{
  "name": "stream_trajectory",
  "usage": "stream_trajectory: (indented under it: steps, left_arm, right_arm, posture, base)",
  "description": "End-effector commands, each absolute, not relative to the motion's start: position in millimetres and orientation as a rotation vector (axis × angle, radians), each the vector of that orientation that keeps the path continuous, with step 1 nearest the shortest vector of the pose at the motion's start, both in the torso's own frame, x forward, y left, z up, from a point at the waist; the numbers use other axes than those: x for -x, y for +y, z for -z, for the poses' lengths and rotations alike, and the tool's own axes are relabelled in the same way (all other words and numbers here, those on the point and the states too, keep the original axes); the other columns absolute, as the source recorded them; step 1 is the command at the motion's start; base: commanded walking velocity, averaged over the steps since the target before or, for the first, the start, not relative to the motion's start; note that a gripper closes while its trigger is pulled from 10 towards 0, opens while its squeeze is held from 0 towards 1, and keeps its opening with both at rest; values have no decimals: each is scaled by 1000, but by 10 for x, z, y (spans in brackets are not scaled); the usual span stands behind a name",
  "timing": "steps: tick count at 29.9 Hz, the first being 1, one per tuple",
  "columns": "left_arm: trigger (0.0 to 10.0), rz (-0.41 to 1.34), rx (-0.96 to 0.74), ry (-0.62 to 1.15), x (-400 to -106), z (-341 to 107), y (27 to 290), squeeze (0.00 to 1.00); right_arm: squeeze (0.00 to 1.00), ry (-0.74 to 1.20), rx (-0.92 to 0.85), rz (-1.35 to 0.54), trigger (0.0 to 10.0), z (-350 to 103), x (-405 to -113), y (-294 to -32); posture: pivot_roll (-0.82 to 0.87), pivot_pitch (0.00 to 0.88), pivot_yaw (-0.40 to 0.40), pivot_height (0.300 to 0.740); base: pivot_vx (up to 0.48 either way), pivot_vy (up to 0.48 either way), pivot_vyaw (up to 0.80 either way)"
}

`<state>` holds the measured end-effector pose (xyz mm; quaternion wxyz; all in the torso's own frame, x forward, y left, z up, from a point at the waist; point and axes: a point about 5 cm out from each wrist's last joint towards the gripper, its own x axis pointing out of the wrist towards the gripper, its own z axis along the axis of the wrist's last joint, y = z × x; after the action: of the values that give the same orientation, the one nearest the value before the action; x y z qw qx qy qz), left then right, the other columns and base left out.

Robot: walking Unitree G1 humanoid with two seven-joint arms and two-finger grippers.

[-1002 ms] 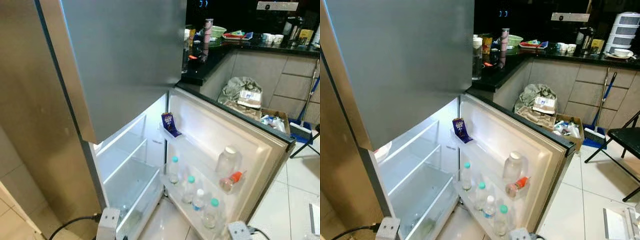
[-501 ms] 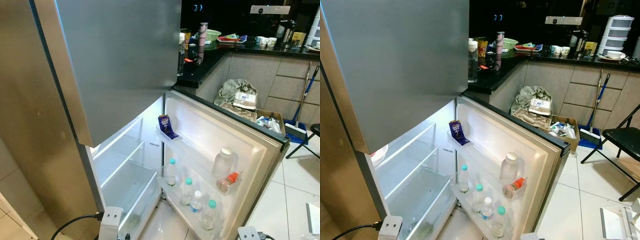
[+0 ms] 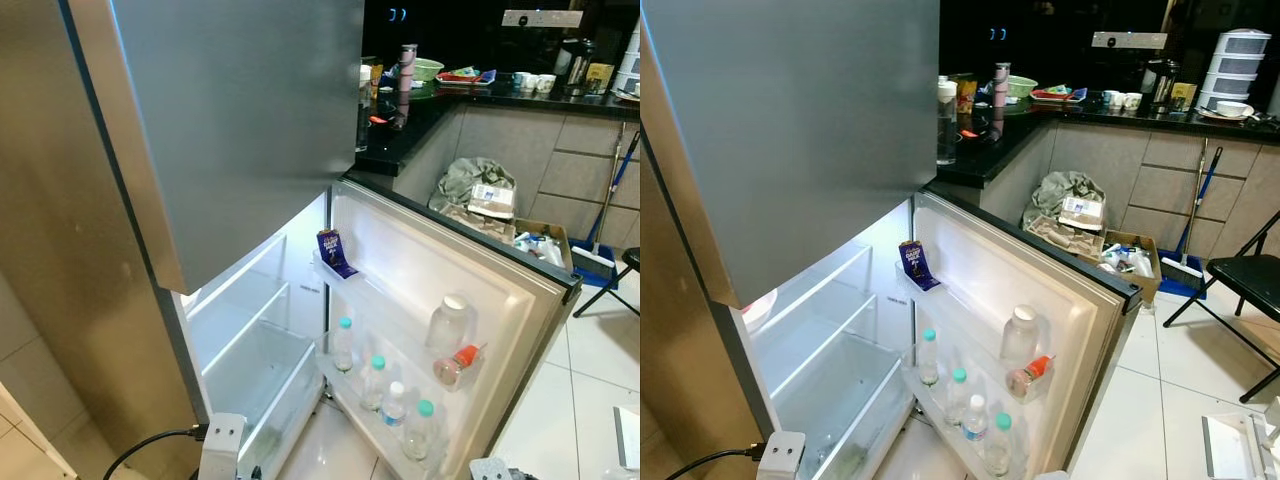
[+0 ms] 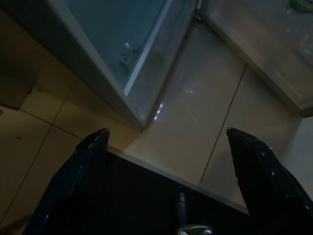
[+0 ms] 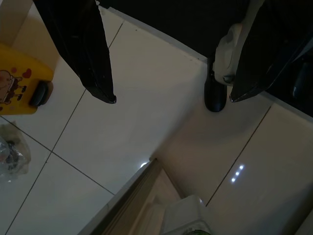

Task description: Restocking fridge

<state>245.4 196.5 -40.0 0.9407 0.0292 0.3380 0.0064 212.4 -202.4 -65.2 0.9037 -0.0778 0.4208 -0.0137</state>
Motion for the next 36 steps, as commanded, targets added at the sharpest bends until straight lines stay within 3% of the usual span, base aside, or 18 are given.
stream_trajectory:
  steps: [1, 17, 36]
  left_arm:
    - [10000, -14, -41, 700, -2425, 430, 1921, 0]
    - [10000, -26, -28, 687, -2462, 401, 1932, 0]
    - [10000, -3, -22, 660, -2523, 354, 1895, 0]
  right_arm:
    - [0, 883, 150, 39, 10000, 669, -2090, -2046]
    - [0, 907, 147, 27, 10000, 720, -2012, -2032]
    - [0, 855, 131, 15, 10000, 662, -2107, -2027]
  posture:
    - [-56, 66, -15, 740]
    - [-60, 84, -18, 740]
    - [-56, 87, -20, 740]
  base:
    - [0, -292, 0]
    - [0, -286, 0]
    - [0, 0, 0]
